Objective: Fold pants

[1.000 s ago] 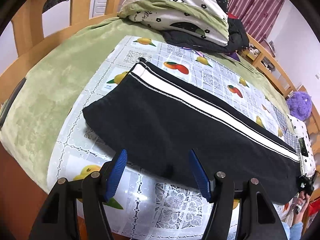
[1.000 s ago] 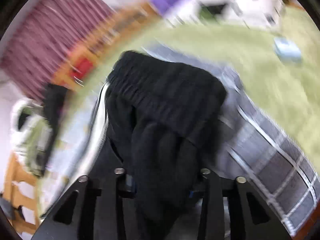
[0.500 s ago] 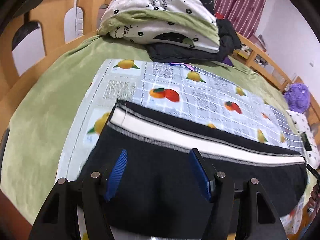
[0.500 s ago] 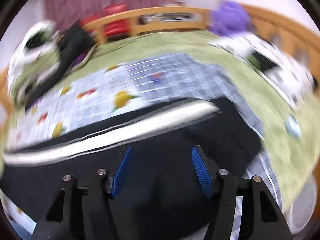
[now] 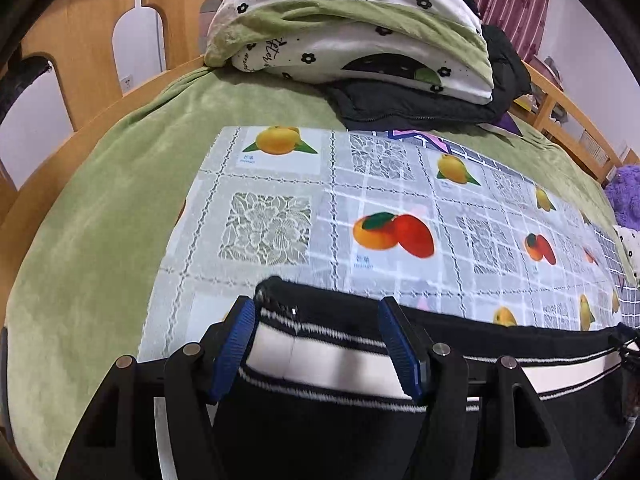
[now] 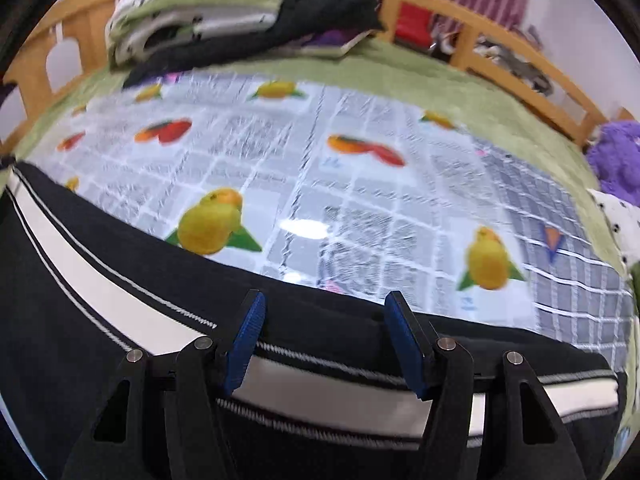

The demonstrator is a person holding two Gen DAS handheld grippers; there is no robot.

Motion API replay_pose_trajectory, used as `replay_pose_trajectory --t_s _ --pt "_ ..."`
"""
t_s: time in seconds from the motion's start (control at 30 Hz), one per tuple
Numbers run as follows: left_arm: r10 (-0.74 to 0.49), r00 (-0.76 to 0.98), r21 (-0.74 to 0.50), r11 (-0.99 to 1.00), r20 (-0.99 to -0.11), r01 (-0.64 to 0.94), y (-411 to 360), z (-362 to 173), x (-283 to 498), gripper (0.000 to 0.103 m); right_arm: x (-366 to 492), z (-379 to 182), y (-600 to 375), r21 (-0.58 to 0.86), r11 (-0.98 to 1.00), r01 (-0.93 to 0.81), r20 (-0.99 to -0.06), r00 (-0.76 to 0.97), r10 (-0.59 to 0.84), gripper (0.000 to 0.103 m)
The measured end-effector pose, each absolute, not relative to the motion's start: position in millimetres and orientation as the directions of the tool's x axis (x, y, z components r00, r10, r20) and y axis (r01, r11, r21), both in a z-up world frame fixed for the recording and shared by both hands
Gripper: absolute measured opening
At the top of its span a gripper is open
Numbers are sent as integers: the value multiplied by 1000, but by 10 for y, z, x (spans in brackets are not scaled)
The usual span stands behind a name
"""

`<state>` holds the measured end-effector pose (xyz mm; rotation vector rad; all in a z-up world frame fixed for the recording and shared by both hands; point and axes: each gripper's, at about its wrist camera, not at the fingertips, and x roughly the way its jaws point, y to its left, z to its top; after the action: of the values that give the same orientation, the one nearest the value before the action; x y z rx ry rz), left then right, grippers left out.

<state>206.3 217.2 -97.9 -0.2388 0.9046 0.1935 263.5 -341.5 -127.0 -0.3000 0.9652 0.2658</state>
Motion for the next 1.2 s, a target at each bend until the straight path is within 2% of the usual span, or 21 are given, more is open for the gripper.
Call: replay_pose_trajectory --t_s 0.1,0.13,0.17,0.2,0.23,0.27,0.3,0.33,0.47,0.53,0.77,0.83,0.9,0.93,1.0,1.03,1.07,1.13,1.2 --pt "66 599 -117 958 -798 -262 2201 -1025 2110 61 2660 -1366 -3394 -137 910 -392 -850 518 96 60" --pt "68 597 -117 957 -800 -266 2211 -1047 2118 58 2654 -1364 -3401 -118 905 -409 -853 508 119 52" --pt "64 594 -122 956 -802 -268 2228 -1077 2126 51 2647 -1361 -3400 -89 897 -432 -863 484 147 25" --pt "62 592 -124 955 -804 -268 2237 -1100 2134 45 2634 -1363 -3382 -90 889 -449 -871 469 149 8" --pt "71 590 -115 955 -805 -272 2239 -1125 2141 42 2609 -1358 -3348 -119 879 -461 -867 479 134 6" --pt "85 590 -101 956 -803 -276 2233 -1142 2140 28 2575 -1354 -3305 -153 866 -476 -863 491 118 5" --pt "105 588 -76 958 -802 -275 2224 -1158 2139 20 2544 -1341 -3278 -173 856 -488 -861 497 109 4" --pt "105 589 -72 960 -801 -270 2230 -1154 2136 20 2527 -1291 -3294 -169 858 -485 -856 504 116 3" --pt "104 656 -106 956 -748 -272 2279 -945 2001 20 2517 -953 -3475 -78 895 -439 -792 573 212 3" --pt "101 685 -132 951 -722 -279 2330 -853 1996 20 2567 -920 -3465 -78 906 -417 -774 598 209 3" --pt "156 597 -94 926 -787 -366 2390 -1250 2250 22 2881 -1464 -3329 -115 948 -296 -829 555 73 0" --pt "194 591 -52 926 -783 -373 2333 -1217 2236 27 2844 -1426 -3345 -103 957 -270 -824 562 69 0" --pt "242 563 17 927 -790 -375 2255 -1110 2201 47 2746 -1254 -3433 -91 961 -262 -817 571 78 1" --pt "242 575 22 931 -782 -363 2222 -1057 2166 49 2669 -1157 -3500 -92 965 -247 -796 601 78 8" --pt "215 629 12 951 -747 -310 2084 -913 2041 59 2443 -900 -3782 -94 981 -168 -721 691 49 29" --pt "194 649 5 960 -736 -280 2005 -874 1999 62 2375 -838 -3928 -78 989 -130 -700 713 39 47" --pt "168 665 -6 968 -728 -251 1937 -868 1975 65 2331 -809 -4088 -53 994 -92 -690 723 31 53" --pt "112 670 -26 981 -734 -193 1805 -932 1991 66 2381 -929 -4385 -56 998 -25 -737 676 -24 53" --pt "111 632 -3 984 -767 -176 1693 -1120 2088 66 2543 -1254 -4569 -113 993 37 -809 577 -113 40"
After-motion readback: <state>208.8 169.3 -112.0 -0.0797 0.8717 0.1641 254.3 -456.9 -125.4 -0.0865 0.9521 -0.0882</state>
